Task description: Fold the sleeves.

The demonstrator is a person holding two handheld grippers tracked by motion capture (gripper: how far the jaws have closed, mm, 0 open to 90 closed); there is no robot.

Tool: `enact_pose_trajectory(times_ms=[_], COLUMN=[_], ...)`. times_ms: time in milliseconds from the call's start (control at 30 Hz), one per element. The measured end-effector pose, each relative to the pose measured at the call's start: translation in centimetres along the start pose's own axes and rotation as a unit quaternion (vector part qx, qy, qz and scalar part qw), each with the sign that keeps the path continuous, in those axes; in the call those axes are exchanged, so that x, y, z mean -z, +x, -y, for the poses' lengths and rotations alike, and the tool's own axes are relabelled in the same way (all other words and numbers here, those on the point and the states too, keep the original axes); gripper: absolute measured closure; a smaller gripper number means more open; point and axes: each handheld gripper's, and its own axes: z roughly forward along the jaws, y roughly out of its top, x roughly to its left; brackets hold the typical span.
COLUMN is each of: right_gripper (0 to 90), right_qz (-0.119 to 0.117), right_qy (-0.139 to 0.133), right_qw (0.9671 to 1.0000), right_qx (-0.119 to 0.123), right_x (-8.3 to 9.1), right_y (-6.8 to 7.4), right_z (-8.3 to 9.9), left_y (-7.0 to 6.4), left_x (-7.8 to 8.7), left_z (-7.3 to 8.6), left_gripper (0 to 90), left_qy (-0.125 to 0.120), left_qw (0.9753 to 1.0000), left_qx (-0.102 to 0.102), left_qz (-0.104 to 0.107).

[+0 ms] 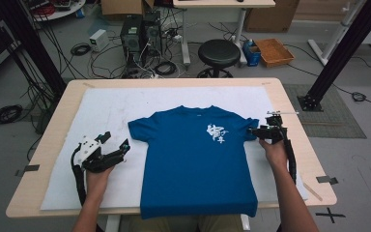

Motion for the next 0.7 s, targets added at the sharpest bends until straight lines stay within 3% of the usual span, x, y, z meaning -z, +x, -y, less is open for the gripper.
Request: enact_pose_trajectory(times_ms=[133, 167, 200, 233, 333, 367, 500, 600, 633, 700], right_gripper=[53.7, 62.8, 62.8, 73.3, 78.9, 83.7, 87.5, 88.3, 88.3, 88.3], right_qz=[0.021, 0.036, 0.036, 0.032, 0.027, 0.011, 0.011, 0.004, -0.004, -0.005], right_qy=[0.006, 0.012, 0.012, 0.016, 0.017, 0.02, 0.024, 0.017, -0.011, -0.023], right_qw=[0.9995, 0.9987, 0.9987, 0.9986, 0.9986, 0.9988, 0.9982, 0.9986, 0.9984, 0.9975], right_qx=[0.022, 0.034, 0.034, 0.04, 0.043, 0.043, 0.055, 0.05, 0.055, 0.066], right_x=[-0.5, -0.4, -0.4, -0.4, -0.4, -0.5, -0.6, -0.2, 0.6, 1.0], right_y=[0.3, 0.4, 0.4, 0.5, 0.7, 0.8, 1.0, 0.8, 1.2, 1.5], right_z=[-0.2, -0.3, -0.3, -0.3, -0.3, -0.3, -0.4, -0.5, -0.6, -0.8], left_y=[0.0, -0.1, -0.1, -0.1, -0.1, -0.1, -0.1, -0.1, -0.1, -0.1], left_x=[-0.1, -0.2, -0.2, -0.2, -0.2, -0.2, -0.3, -0.3, -0.3, -0.3], left_z=[0.0, 0.0, 0.0, -0.1, -0.1, -0.1, -0.1, -0.1, -0.1, -0.1], left_gripper=[21.2, 21.2, 21.2, 21.5, 21.7, 21.9, 22.0, 22.0, 22.8, 22.9], left_qy=[0.004, 0.006, 0.006, 0.009, 0.01, 0.01, 0.012, 0.013, 0.014, 0.017], left_qw=[1.0, 1.0, 1.0, 0.9999, 0.9999, 0.9999, 0.9999, 0.9999, 0.9999, 0.9998], left_qx=[-0.002, -0.001, -0.001, -0.005, -0.006, -0.005, -0.003, -0.003, -0.004, -0.005], left_qz=[-0.002, -0.003, -0.003, -0.004, -0.004, -0.005, -0.007, -0.008, -0.007, -0.006])
